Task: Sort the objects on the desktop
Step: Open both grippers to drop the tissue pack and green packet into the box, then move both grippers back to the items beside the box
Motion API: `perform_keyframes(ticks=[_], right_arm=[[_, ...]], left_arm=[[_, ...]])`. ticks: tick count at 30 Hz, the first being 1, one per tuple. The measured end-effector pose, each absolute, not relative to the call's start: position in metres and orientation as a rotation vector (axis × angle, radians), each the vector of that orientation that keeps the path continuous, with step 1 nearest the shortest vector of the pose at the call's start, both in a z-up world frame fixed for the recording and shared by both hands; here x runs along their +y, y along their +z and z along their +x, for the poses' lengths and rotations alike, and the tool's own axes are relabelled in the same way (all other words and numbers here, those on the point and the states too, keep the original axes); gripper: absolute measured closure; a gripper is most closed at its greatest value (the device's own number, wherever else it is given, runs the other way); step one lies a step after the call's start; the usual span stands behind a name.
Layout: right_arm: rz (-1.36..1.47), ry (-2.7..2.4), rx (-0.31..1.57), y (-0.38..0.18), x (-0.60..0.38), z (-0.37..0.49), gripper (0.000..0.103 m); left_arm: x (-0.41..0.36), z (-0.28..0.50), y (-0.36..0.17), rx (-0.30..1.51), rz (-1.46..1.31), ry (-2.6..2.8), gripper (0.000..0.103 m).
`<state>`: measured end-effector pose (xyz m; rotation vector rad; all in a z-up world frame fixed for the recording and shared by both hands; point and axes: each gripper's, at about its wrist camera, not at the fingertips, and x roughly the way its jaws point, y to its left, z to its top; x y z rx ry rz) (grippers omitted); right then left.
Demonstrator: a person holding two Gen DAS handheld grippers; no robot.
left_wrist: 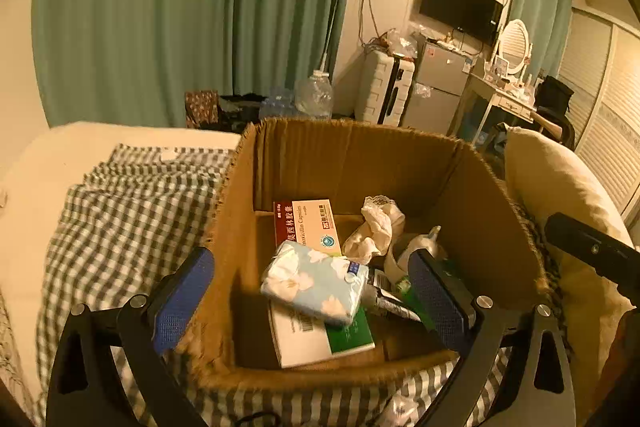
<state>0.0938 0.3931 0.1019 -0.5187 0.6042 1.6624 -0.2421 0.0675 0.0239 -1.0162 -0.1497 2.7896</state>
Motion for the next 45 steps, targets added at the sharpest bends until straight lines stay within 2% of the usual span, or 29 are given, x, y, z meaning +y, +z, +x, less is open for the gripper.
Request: perform_keyframes(ticks=[7,13,20,27,30,31,33,45], right_arm=[[-0.494,1.684,0.556,0.125,0.334,0.087,0.037],[-0.483,1.696,0.523,0.124,0.276,0.092,0.037],[-0.574,1.694,0.550,0.074,0.232,0.085,0.037],[-0.677,1.652,0.652,0.008,0.211,0.081,0.037],[-0.723,1.614,0.700,-0.017,0.207,0.083,0.038],[-0.741,1.601,0.703,-0.024,0.208,0.082,0.039],[-0.781,1.590,0.706,-0.035,0.211,0.080,0.050],[-0.886,1.550,0.763,-0.081,0.239,0.067,0.057]], left_arm=[[0.065,-0.178,0.058,-0.016,-0.893,2.799,0.000],[0.059,-0.121,0.062,0.096,-0.863,2.821,0.000],[0.048,-0.059,0.002,0.143,-0.967,2.839,0.000],[0.049,-0.039,-0.074,0.037,-1.142,2.773,0.000],[0.049,-0.045,-0.094,0.059,-1.177,2.760,0.000],[0.048,-0.047,-0.097,0.066,-1.178,2.765,0.000],[0.047,-0.051,-0.103,0.059,-1.179,2.761,0.000],[0.052,-0.089,-0.125,0.076,-1.167,2.708,0.000]])
